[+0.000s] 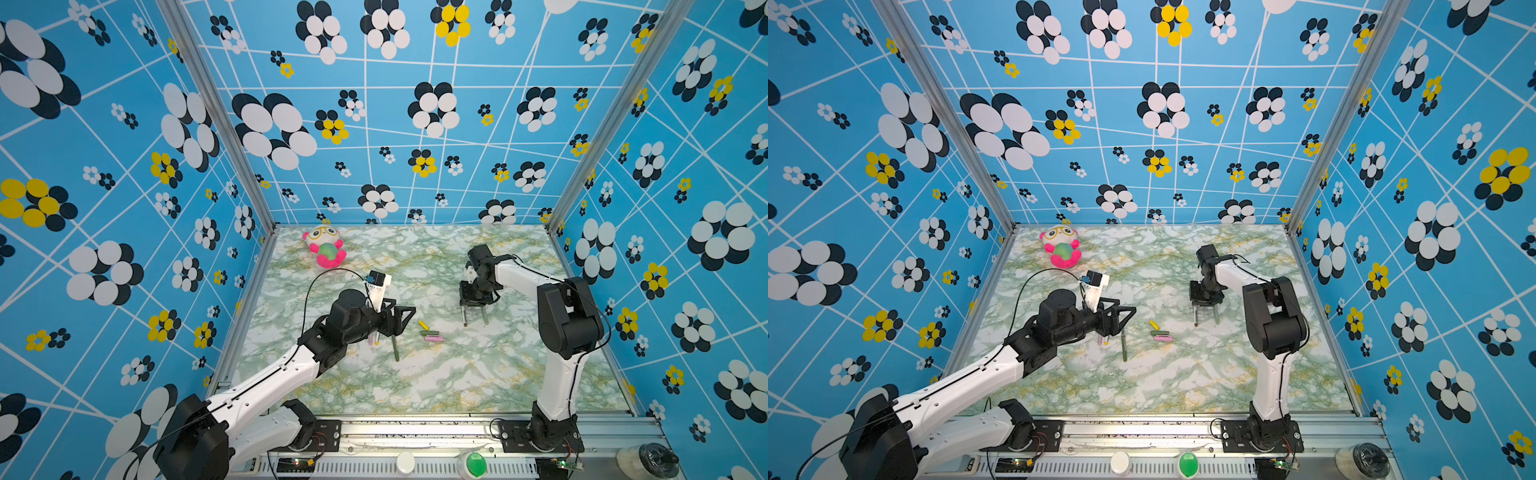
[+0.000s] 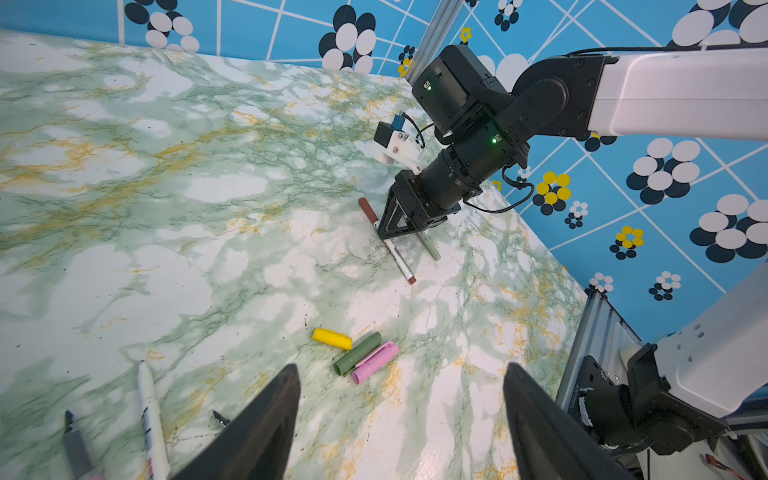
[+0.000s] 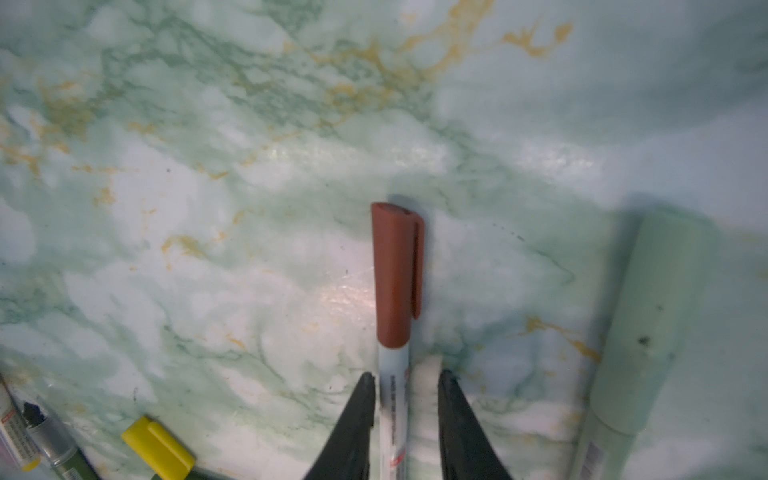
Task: Insert the pens into the pen caps
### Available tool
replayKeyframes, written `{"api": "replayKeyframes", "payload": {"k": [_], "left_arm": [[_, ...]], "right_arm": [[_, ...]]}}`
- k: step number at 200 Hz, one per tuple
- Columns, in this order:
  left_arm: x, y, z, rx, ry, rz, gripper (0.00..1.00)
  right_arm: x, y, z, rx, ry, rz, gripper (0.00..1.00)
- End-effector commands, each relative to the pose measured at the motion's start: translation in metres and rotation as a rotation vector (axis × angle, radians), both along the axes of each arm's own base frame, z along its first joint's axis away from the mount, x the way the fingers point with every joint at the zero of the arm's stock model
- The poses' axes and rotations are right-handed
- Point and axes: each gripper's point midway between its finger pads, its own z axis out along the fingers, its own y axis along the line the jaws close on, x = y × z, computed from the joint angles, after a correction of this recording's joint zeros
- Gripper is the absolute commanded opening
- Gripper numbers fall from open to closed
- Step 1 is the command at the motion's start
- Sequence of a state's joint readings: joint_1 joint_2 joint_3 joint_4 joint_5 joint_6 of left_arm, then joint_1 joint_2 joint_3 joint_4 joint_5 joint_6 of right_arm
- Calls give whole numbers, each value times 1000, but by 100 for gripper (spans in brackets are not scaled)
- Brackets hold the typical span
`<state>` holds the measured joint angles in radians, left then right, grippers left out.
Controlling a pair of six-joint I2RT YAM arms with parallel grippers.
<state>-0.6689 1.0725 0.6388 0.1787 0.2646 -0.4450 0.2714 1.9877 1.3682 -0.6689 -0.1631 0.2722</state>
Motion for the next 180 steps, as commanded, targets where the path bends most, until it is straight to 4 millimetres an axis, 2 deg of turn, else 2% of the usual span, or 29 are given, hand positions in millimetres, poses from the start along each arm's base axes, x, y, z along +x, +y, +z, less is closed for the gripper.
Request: {"api": "replayKeyframes", "payload": {"k": [1, 25, 49, 88, 114, 142, 157, 180], "left_arm": [[2, -2, 8, -7, -3, -5, 78], [2, 1, 10, -5, -20, 1, 80], [3, 7, 14, 2, -51, 25, 89], [4, 19, 17, 18, -69, 60, 98], [6, 28, 16, 17, -62, 88, 100], [8, 42, 10, 0, -25, 140, 99], [10, 53, -1, 18, 26, 199, 99], [11, 73, -29, 100, 142, 301, 100]], "right_arm": [[0, 3, 15, 35, -26, 3, 31], [3, 10, 40, 89, -75, 5, 32], [2, 19, 67, 140, -135, 27, 33], [-18, 41, 99, 180, -211, 120, 34], [-38, 59, 104, 177, -225, 190, 34], [-55, 75, 98, 146, -218, 245, 34], [-61, 83, 93, 132, -214, 268, 34], [-70, 95, 85, 108, -197, 306, 34]]}}
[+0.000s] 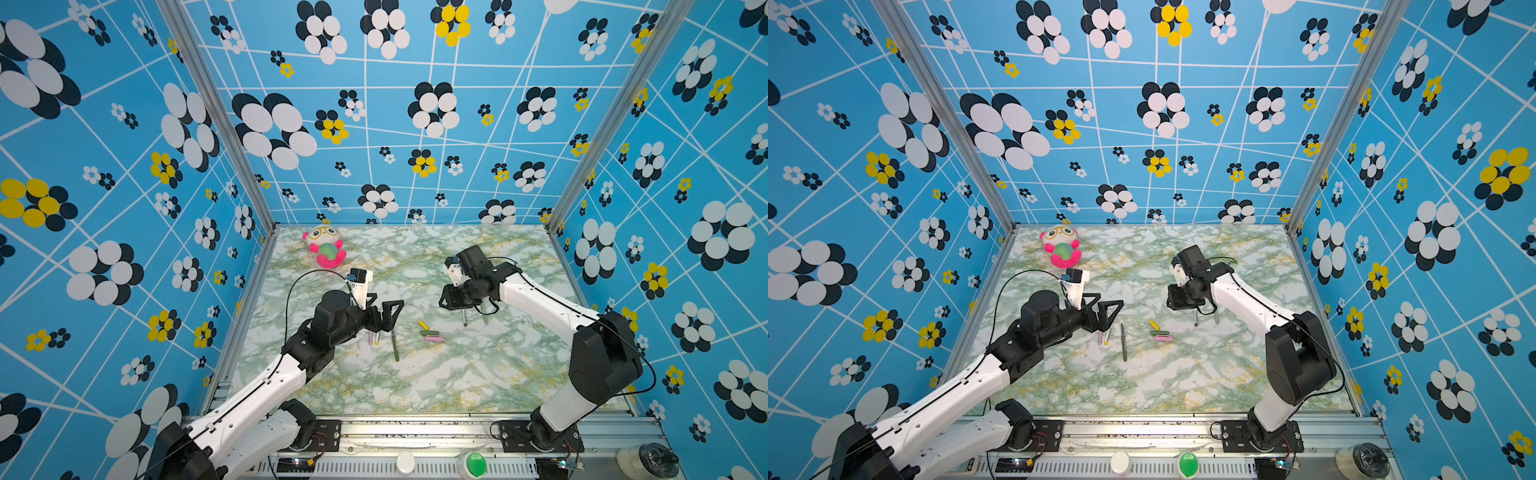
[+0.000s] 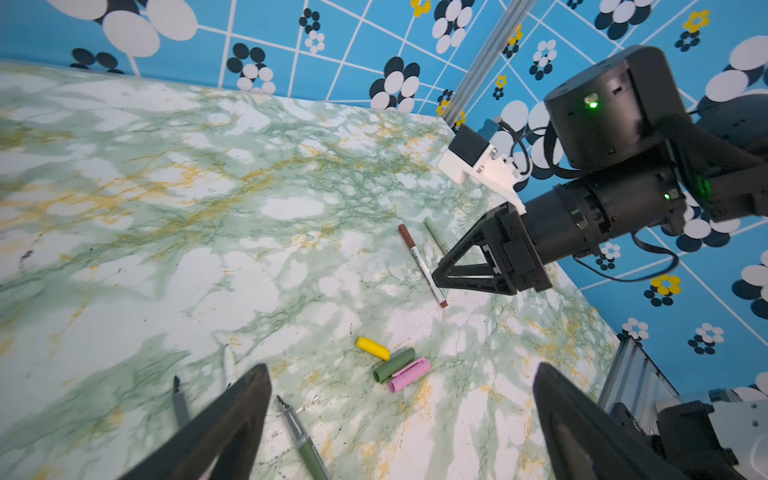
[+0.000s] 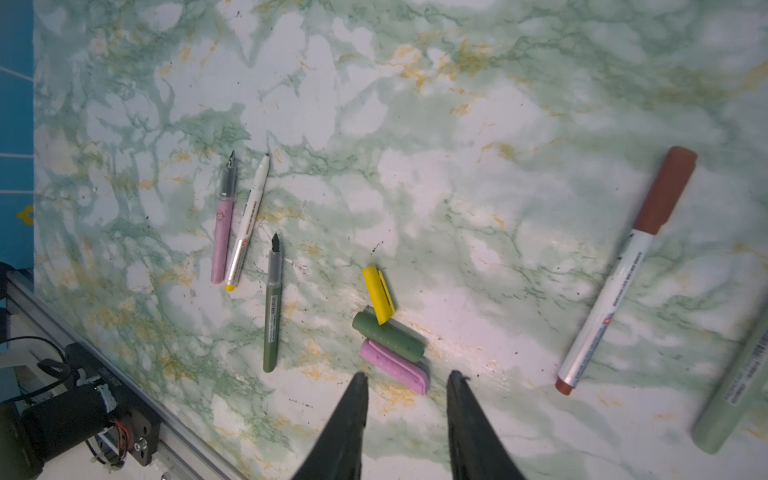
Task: Insert the pens into the pen caps
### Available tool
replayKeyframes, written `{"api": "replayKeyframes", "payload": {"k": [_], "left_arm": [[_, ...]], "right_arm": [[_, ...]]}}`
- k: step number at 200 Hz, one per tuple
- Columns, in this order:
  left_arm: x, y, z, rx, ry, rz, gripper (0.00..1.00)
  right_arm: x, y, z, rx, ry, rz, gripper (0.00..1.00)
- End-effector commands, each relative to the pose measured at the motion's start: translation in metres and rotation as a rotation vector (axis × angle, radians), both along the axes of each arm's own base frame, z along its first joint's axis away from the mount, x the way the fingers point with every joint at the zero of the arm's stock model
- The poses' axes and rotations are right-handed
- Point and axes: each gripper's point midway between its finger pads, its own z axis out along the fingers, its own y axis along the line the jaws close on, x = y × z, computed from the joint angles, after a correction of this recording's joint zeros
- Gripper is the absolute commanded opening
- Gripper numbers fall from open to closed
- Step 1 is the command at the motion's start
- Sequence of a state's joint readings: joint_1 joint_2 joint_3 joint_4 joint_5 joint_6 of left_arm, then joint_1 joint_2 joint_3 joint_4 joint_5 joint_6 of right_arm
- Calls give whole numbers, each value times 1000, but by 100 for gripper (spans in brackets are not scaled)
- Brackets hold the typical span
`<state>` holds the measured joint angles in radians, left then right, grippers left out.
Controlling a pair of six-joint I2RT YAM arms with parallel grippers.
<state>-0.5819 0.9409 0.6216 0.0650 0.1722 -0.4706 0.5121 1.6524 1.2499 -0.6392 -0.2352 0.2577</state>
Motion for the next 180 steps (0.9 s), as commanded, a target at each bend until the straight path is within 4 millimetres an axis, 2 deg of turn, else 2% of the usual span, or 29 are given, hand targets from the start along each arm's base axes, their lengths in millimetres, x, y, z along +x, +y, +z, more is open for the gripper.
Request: {"api": "replayKeyframes", "payload": {"k": [1, 31, 60, 101, 143, 180], "left_arm": [[-1, 25, -39, 81, 153, 122, 99], [-11, 36, -69, 117, 276, 169, 98], [-21, 38, -86, 105, 351, 177, 96], [-31, 40, -106, 119, 436, 186, 91], [-39, 28, -127, 151, 513, 160, 87], [-48, 14, -148, 210, 577, 140, 81]], "right_arm": [[-7, 5, -10, -51, 0, 28, 34], [-15, 20, -20, -88, 9, 73, 34], [-21, 31, -27, -107, 14, 106, 34], [-29, 33, -41, -160, 24, 161, 34], [-40, 29, -56, -208, 53, 193, 36], [-42, 25, -64, -227, 63, 192, 39]]}}
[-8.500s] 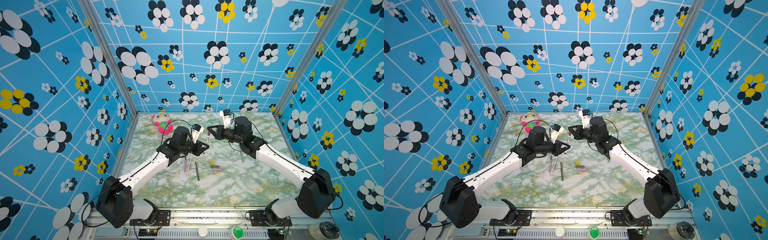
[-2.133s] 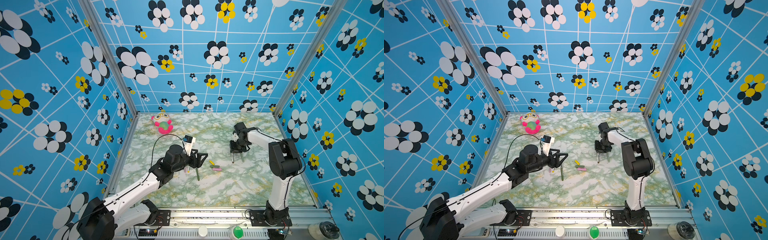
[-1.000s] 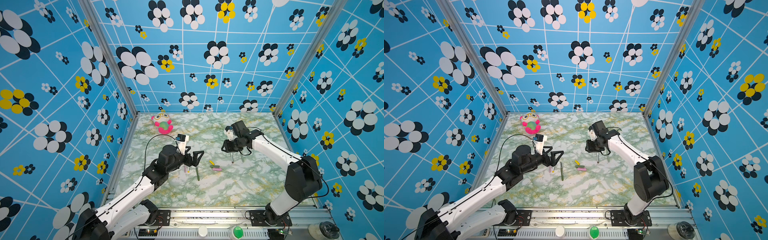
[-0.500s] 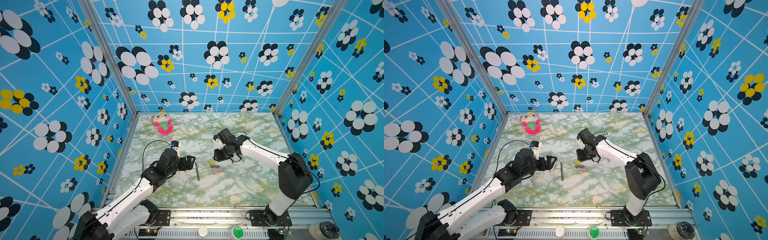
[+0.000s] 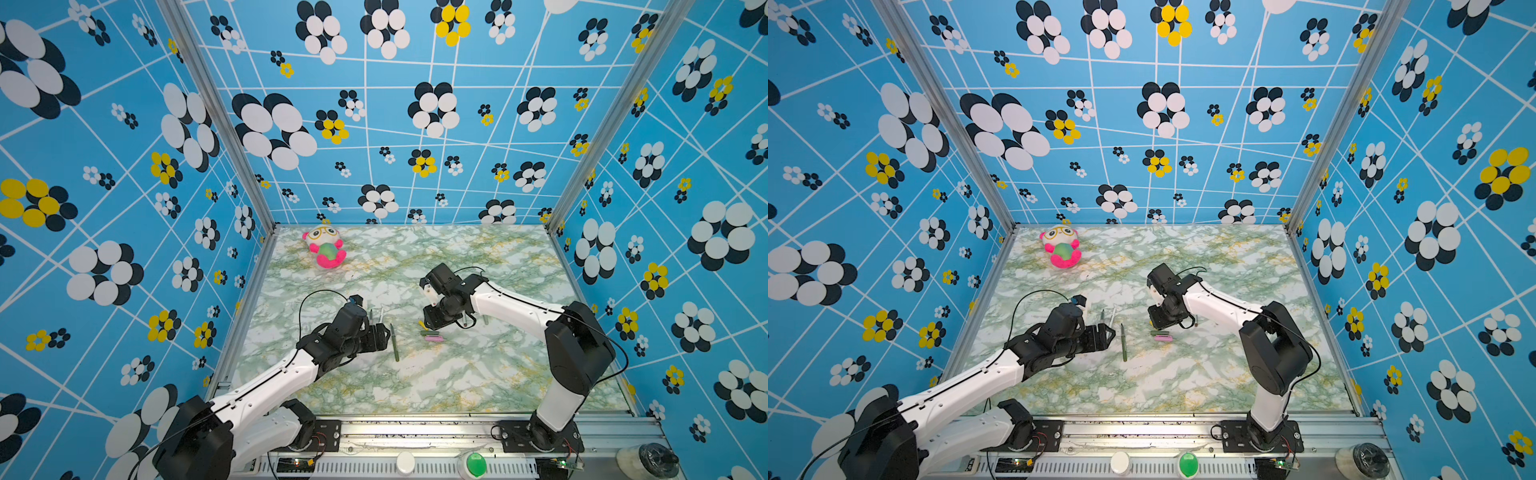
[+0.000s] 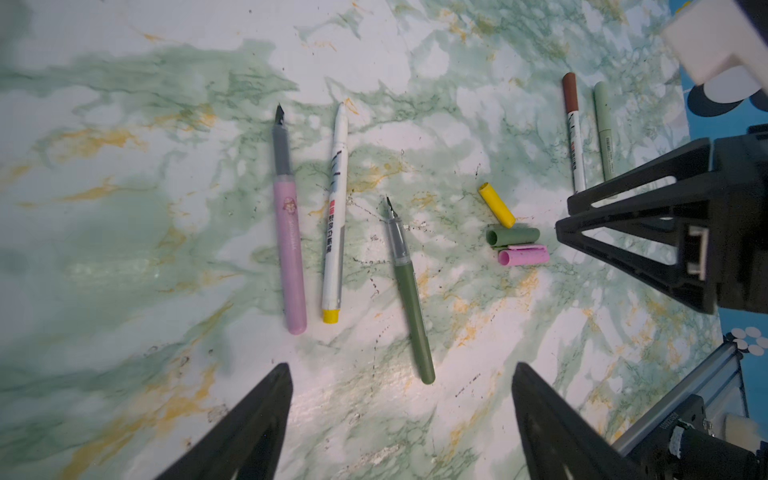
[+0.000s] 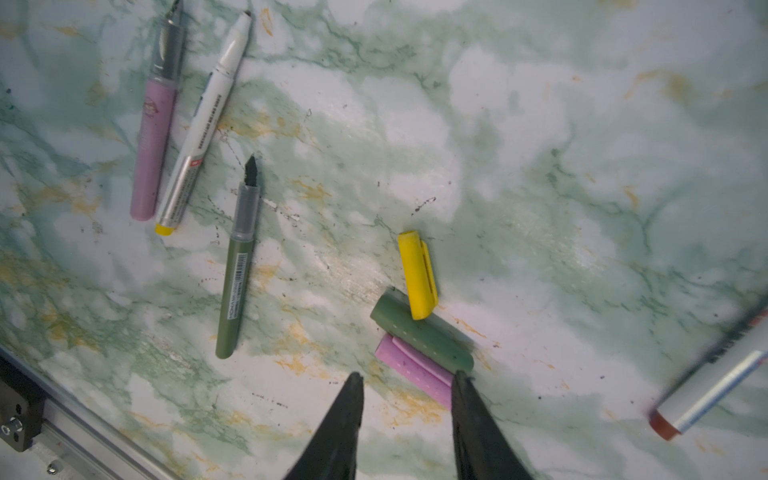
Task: Insert the pens into the pen caps
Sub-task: 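Move the right gripper over the green and pink caps while the left gripper lowers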
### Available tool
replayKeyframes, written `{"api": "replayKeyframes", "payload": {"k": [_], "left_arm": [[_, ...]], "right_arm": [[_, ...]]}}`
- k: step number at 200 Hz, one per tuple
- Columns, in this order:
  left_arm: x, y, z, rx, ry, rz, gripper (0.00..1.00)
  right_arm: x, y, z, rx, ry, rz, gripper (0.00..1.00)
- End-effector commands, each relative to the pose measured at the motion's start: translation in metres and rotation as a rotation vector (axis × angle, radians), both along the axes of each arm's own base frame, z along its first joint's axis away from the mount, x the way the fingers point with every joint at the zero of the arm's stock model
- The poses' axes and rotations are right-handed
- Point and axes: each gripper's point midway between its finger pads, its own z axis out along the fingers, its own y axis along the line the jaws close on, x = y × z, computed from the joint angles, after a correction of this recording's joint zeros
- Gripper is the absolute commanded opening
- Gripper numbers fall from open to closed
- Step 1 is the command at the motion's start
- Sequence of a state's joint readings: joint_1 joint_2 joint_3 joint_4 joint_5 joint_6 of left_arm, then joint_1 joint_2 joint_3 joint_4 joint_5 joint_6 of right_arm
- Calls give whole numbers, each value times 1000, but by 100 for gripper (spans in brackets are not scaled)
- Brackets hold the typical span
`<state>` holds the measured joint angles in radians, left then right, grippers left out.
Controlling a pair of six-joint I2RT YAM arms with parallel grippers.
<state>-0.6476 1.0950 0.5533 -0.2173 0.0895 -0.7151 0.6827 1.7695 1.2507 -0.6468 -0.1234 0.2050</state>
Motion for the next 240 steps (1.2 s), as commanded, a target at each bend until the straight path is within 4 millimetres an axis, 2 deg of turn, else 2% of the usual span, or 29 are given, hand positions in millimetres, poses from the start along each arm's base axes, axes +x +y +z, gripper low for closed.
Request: {"api": "replayKeyframes", "payload": {"k": [1, 47, 69, 111, 160, 207, 240], "left_arm": [[-8, -5, -13, 28, 54, -5, 81], [-10, -8, -23, 84, 72, -10, 79], [-8, 2, -27, 150, 63, 3, 79], [12, 12, -23, 208, 30, 22, 76], [35, 14, -27, 201, 30, 44, 70], [48, 20, -29, 197, 31, 64, 69], [54, 26, -36, 208, 46, 75, 63]], "right_arm": [[-9, -10, -17, -64, 34, 13, 39], [-11, -6, -20, -50, 43, 20, 39], [-13, -6, -22, -52, 47, 24, 39], [-20, -5, -22, -37, 55, 24, 38], [-38, -18, -23, -51, 77, 27, 35], [-44, -18, -29, -52, 86, 16, 40], [-42, -17, -27, -28, 98, -101, 43]]}}
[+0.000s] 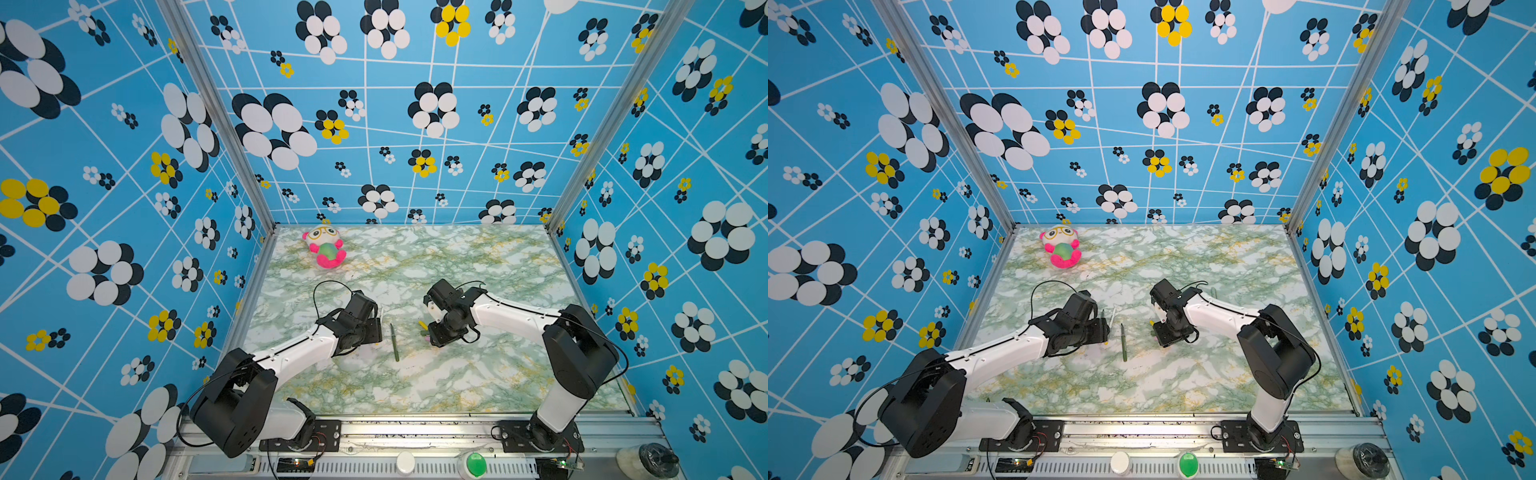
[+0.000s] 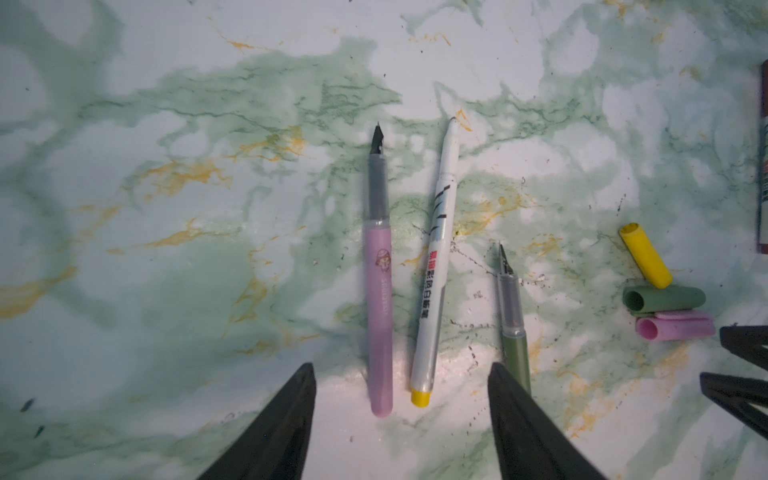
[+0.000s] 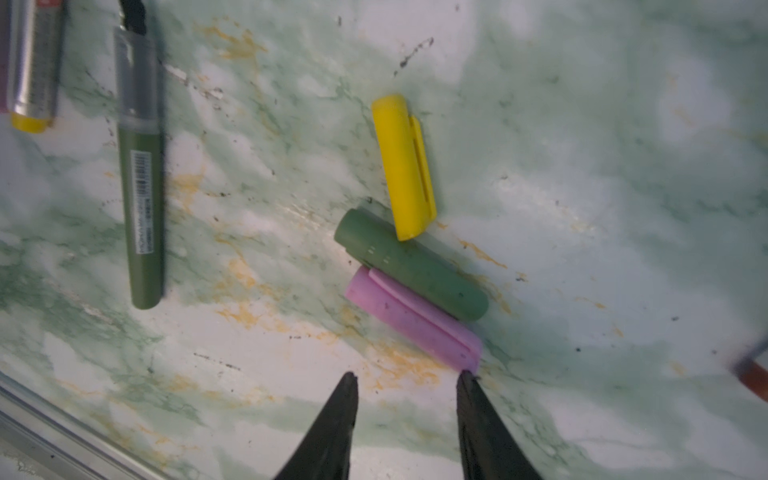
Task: Insert the pens into the pen caps
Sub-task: 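Move the right gripper over the green and pink caps while the left gripper lowers, then grasp the pink fountain pen with the left gripper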
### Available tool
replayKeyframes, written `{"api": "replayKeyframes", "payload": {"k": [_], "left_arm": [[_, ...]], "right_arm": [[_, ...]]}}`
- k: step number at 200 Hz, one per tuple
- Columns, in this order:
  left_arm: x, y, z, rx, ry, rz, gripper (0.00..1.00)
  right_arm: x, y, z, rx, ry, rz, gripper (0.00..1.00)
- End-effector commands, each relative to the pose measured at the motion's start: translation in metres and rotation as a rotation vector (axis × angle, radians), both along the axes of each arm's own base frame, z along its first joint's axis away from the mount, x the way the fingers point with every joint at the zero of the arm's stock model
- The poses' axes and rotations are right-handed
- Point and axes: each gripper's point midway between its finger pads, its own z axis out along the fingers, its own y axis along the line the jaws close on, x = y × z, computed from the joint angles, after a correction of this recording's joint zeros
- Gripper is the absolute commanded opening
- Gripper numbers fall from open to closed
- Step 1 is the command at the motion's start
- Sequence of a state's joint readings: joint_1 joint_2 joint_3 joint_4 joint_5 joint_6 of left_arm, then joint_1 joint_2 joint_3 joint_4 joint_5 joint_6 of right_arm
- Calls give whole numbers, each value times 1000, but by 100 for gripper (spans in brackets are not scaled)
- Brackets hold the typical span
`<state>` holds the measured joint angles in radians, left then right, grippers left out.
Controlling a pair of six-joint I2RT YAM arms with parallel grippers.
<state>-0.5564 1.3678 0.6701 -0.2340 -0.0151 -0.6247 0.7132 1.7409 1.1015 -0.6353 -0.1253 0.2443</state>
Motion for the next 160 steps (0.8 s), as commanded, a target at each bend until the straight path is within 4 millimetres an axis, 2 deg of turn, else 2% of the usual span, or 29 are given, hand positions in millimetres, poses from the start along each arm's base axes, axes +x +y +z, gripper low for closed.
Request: {"api": "replayKeyframes", "payload": {"k": [1, 53, 86, 147, 150, 160], "left_arm": [[11, -1, 2, -1, -13, -8, 63], [19, 1, -9, 16, 6, -5, 56], [23, 1, -15, 35, 13, -11, 50], [30, 3, -22, 73, 17, -11, 44], [30, 3, -23, 76, 19, -9, 40], [30, 5, -26, 90, 24, -9, 38]], "right_arm": [[-1, 2, 8, 31, 2, -103, 43], [-7, 5, 18, 85, 28, -322, 44], [-1, 18, 25, 191, 38, -434, 44], [1, 23, 25, 228, 42, -460, 45], [1, 23, 25, 228, 44, -460, 45], [1, 24, 25, 233, 45, -458, 44]]}}
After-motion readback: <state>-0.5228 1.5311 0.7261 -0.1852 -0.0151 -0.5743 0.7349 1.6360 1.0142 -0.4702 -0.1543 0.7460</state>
